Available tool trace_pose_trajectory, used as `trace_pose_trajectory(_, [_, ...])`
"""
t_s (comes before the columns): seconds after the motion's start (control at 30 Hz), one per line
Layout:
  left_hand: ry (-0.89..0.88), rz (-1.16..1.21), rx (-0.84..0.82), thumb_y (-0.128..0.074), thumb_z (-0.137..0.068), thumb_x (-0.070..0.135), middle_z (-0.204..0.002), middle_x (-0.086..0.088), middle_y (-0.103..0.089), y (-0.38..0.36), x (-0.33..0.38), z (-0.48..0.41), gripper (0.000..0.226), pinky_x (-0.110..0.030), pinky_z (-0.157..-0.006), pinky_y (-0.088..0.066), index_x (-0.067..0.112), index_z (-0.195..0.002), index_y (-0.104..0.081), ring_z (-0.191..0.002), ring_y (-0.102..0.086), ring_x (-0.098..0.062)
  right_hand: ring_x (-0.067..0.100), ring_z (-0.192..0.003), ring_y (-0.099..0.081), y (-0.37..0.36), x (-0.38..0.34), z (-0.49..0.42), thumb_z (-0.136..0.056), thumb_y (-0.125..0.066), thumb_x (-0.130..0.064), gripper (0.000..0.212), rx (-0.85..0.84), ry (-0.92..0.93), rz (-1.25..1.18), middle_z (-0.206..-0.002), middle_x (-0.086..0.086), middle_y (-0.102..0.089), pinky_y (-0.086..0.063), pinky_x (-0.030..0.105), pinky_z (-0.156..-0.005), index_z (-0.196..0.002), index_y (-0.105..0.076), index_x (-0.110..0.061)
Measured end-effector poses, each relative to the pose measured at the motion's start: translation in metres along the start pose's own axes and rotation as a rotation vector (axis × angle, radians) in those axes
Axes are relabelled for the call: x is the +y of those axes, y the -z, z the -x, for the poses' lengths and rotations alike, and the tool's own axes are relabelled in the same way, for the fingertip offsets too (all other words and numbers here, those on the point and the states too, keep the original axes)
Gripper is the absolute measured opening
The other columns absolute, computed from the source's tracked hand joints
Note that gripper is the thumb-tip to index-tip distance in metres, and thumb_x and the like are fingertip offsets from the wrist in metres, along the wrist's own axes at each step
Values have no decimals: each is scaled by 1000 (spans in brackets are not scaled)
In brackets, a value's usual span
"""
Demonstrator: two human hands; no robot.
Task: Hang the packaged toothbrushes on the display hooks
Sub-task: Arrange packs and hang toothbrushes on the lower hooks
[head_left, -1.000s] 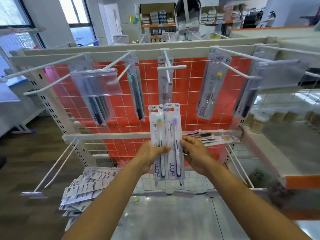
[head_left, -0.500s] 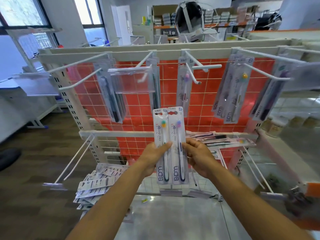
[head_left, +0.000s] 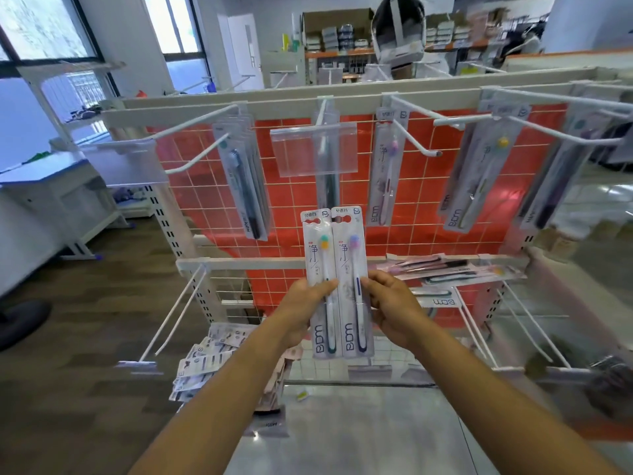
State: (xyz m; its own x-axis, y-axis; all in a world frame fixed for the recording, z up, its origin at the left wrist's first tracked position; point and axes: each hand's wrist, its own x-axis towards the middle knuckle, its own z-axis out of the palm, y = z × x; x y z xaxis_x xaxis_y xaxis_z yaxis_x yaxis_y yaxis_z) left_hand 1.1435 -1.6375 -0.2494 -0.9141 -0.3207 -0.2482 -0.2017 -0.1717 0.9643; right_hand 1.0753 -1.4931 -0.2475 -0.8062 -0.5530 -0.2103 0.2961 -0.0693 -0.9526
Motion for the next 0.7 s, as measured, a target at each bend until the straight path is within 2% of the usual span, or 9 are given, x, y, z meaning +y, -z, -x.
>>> trace_pose_trajectory(0.13, [1, 11, -45, -50, -98, 14, -112, -23, -69, 6, -1, -1, 28, -56, -94, -52, 4, -123, -58, -104, -67, -38, 7, -58, -62, -8, 1, 3, -99, -50, -16, 18, 48, -28, -30, -73, -2, -69, -47, 23, -52, -93, -66, -18])
trace_pose_trajectory(0.27, [-19, 17, -53, -57, -96, 15, -111, -18, -70, 6, -1, 0, 29, -52, -92, -54, 4, -123, -58, -102, -68, -35, 3, -52, -62, -8, 2, 10, -100, -47, -14, 18, 89, -7, -87, -73, -2, -69, -47, 19, -46, -100, -66, -14])
trace_pose_trajectory(0.4, [-35, 25, -107, -54, -97, 12, -103, -13, -74, 0, -3, 2, 18, -41, -78, -60, 8, -113, -62, -91, -72, -28, 6, -57, -65, -3, 4, 19, -100, -48, -15, 18, 139, 4, -111, -78, 0, -71, -49, 20, -49, -103, -66, -14])
trace_pose_trajectory(0.57, [16, 34, -124, -51, -100, 25, -106, -13, -73, -12, -8, 2, 29, -51, -86, -56, 8, -122, -59, -97, -70, -32, 7, -58, -63, 7, 9, 29, -100, -48, -16, 18, 213, 35, -92, -75, -3, -70, -46, 20, -49, -100, -66, -17])
trace_pose_trajectory(0.7, [30, 59, -132, -49, -100, 29, -110, -17, -71, -26, -10, 5, 32, -48, -81, -58, 8, -122, -61, -100, -69, -35, 13, -70, -66, 19, 13, 35, -99, -50, -16, 18, 234, 43, -114, -79, -1, -73, -53, 30, -66, -96, -68, -17])
